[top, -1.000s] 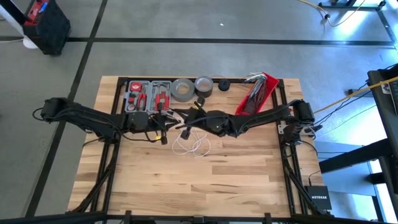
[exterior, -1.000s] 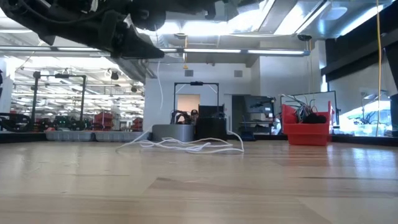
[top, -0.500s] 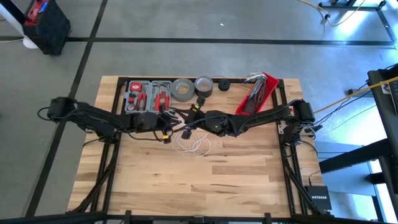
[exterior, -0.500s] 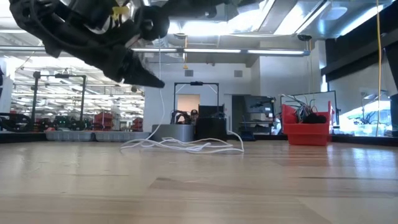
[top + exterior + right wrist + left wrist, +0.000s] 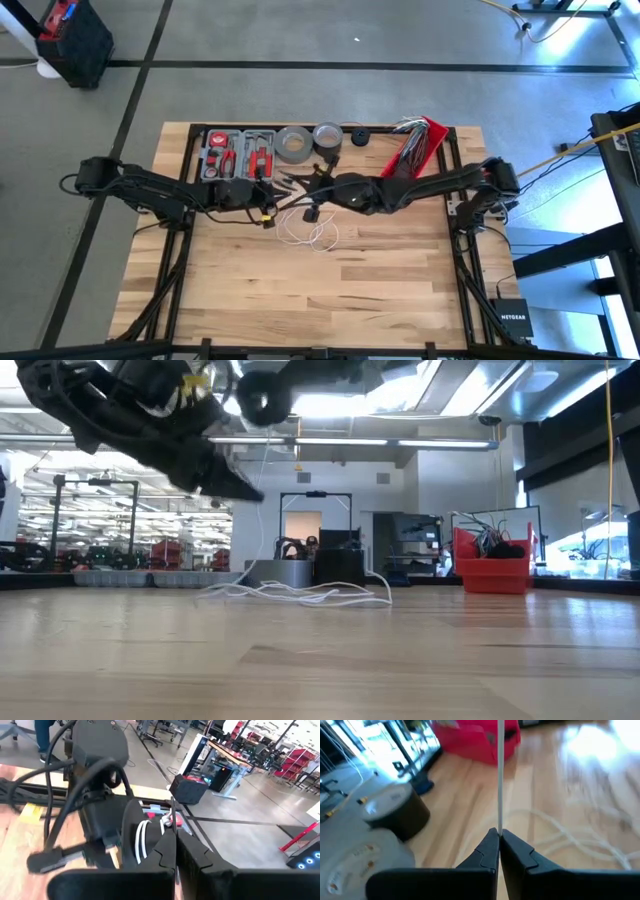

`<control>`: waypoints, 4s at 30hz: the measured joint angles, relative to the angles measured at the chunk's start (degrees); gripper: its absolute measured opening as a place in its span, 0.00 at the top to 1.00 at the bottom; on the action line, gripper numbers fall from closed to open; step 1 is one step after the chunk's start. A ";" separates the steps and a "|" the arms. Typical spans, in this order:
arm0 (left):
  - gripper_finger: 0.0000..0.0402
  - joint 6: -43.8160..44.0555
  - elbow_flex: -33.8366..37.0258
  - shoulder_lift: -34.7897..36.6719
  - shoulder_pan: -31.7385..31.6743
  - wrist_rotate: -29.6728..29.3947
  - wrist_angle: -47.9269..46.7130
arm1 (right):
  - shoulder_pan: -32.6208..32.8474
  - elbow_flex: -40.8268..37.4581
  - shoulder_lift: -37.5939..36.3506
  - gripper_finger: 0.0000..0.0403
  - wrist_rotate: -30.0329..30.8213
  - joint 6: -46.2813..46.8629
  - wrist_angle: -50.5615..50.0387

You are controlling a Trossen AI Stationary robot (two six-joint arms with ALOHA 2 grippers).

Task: Coil cords
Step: Coil the white wire on the black spool

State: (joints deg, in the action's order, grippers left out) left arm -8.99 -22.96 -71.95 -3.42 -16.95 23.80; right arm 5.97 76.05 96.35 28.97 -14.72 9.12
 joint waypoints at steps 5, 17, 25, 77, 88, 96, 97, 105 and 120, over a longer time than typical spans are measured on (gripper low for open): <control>0.99 0.13 0.48 2.42 0.12 -0.22 -2.90 | -0.47 0.37 1.97 0.99 0.60 1.27 -5.92; 0.99 -0.39 -0.12 3.64 0.24 -0.38 -3.27 | -1.48 -0.02 2.77 0.99 0.60 -0.70 7.60; 0.99 -0.38 -0.08 3.59 0.27 -0.23 -3.82 | -1.49 -0.09 0.82 0.99 -0.11 -2.03 8.16; 0.69 0.42 0.13 3.62 0.31 5.57 -2.97 | -1.50 0.13 0.99 0.99 -3.52 2.25 3.91; 0.76 -0.63 0.09 2.30 -2.60 15.16 -0.88 | -1.50 0.09 0.99 0.99 -3.52 2.23 4.51; 0.85 0.04 0.09 1.33 -3.87 15.37 -0.97 | -1.50 0.09 0.99 0.99 -3.52 2.25 4.26; 0.88 0.18 0.07 1.34 -3.87 15.35 -0.95 | -1.50 0.09 0.99 0.99 -3.52 2.25 4.11; 0.99 3.78 0.07 1.33 -3.80 13.23 -1.57 | -1.50 0.07 1.01 0.99 -3.52 2.34 4.06; 0.99 4.26 0.04 11.85 -2.95 3.98 -14.47 | -1.50 0.02 1.12 0.99 -4.06 4.02 4.64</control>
State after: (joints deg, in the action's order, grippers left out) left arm -4.74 -22.92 -60.10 -6.37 -12.97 9.34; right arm 4.47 76.07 97.47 24.91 -10.70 13.76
